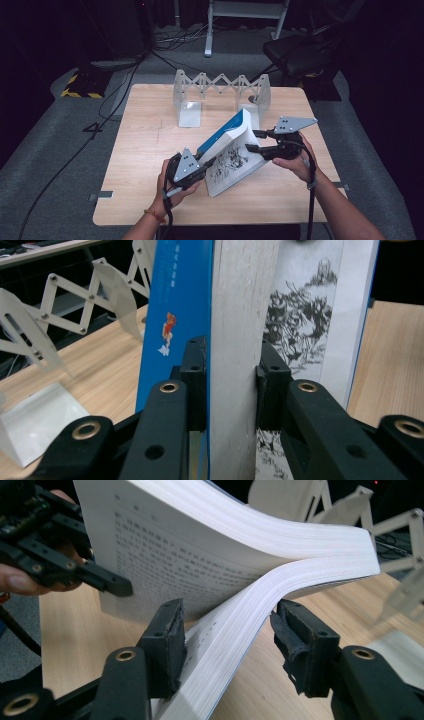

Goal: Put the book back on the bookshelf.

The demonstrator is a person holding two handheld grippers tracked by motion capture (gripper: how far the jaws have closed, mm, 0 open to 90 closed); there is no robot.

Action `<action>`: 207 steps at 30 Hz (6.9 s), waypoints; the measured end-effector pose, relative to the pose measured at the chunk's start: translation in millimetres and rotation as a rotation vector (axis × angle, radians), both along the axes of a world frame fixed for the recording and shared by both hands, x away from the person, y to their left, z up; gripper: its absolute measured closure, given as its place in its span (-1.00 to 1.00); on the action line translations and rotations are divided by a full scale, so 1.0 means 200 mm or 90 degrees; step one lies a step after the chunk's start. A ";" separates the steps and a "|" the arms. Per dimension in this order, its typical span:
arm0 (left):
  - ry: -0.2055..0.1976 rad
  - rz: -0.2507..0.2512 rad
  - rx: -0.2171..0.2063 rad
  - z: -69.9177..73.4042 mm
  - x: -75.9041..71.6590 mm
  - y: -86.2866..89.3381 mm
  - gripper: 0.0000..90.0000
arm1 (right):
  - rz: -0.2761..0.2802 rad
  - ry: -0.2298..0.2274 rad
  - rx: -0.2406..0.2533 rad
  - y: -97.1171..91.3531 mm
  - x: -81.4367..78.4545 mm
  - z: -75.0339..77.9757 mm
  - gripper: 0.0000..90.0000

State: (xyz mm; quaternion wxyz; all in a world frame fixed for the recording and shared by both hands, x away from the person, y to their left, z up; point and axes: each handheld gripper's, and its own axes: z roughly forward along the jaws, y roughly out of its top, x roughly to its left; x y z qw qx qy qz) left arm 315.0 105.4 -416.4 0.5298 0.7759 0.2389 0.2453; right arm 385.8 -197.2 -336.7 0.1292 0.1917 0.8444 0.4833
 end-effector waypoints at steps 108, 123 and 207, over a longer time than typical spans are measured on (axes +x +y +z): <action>0.091 0.063 -0.107 -0.06 0.06 0.27 0.34 | -0.102 0.014 -0.081 -0.47 0.02 -0.48 -0.08; 0.119 -0.074 -0.115 -0.06 0.15 -0.07 0.34 | -0.094 0.050 -0.093 -0.63 0.10 -0.64 -0.34; 0.106 -0.152 0.134 -0.24 0.04 -0.16 -0.12 | 0.169 -0.055 0.050 -0.23 -0.28 -0.26 0.32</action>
